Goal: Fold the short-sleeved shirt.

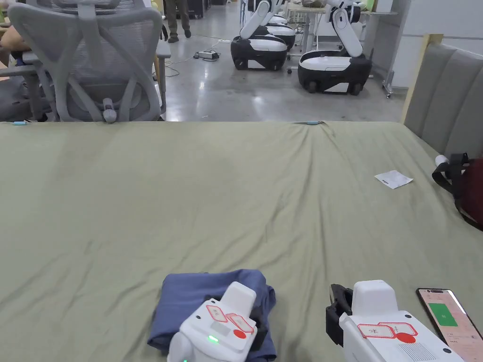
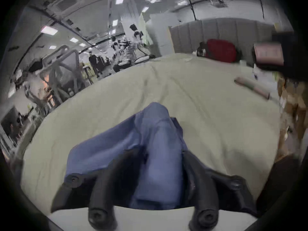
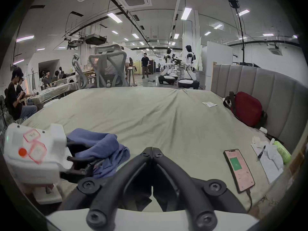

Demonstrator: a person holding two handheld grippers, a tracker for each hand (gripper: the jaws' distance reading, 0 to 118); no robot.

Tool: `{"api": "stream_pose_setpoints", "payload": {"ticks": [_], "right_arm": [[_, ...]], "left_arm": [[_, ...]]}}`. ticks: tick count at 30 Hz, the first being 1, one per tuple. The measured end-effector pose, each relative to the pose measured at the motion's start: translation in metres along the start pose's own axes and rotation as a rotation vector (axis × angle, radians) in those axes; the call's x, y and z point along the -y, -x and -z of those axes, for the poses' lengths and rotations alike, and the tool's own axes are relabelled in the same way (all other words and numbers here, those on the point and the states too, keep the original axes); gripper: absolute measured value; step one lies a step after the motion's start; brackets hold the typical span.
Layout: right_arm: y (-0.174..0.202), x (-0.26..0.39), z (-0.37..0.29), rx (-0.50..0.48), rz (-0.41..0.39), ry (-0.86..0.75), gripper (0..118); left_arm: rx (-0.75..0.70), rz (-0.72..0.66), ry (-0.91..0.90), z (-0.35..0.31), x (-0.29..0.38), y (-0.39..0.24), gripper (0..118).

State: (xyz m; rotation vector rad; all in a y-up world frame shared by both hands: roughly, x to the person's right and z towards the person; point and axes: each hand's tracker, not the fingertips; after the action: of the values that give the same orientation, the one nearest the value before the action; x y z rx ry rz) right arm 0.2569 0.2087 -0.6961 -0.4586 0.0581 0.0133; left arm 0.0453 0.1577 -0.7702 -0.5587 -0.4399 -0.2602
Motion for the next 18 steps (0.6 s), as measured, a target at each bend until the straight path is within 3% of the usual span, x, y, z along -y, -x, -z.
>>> {"api": "stream_pose_setpoints", "payload": {"ticks": [1, 3, 4, 6, 9, 10, 11, 12, 18], "right_arm": [[0.000, -0.001, 0.000, -0.008, 0.002, 0.001, 0], [0.002, -0.003, 0.003, -0.026, 0.002, 0.005, 0], [0.003, -0.003, 0.005, -0.035, 0.003, 0.005, 0], [0.007, -0.005, 0.008, -0.054, 0.009, 0.008, 0], [0.013, -0.007, 0.016, -0.078, 0.019, 0.027, 0], [0.014, -0.007, 0.018, -0.086, 0.022, 0.034, 0], [0.016, -0.008, 0.020, -0.097, 0.025, 0.041, 0], [0.018, -0.008, 0.022, -0.106, 0.028, 0.051, 0], [0.023, -0.010, 0.031, -0.119, 0.023, 0.111, 0]], "left_arm": [[0.035, -0.077, -0.036, -0.012, -0.010, 0.010, 74], [0.122, -0.240, -0.132, -0.031, -0.022, 0.030, 105], [0.147, -0.295, -0.149, -0.036, -0.026, 0.037, 110], [0.155, -0.395, -0.093, -0.039, -0.026, 0.057, 107], [0.217, -0.566, -0.042, -0.030, -0.012, 0.074, 70], [0.262, -0.614, -0.004, -0.023, -0.007, 0.077, 35], [0.312, -0.645, 0.045, -0.014, 0.000, 0.078, 11], [0.351, -0.651, 0.075, -0.007, 0.005, 0.072, 0], [0.417, -0.608, 0.128, 0.014, 0.018, 0.029, 0]]}}
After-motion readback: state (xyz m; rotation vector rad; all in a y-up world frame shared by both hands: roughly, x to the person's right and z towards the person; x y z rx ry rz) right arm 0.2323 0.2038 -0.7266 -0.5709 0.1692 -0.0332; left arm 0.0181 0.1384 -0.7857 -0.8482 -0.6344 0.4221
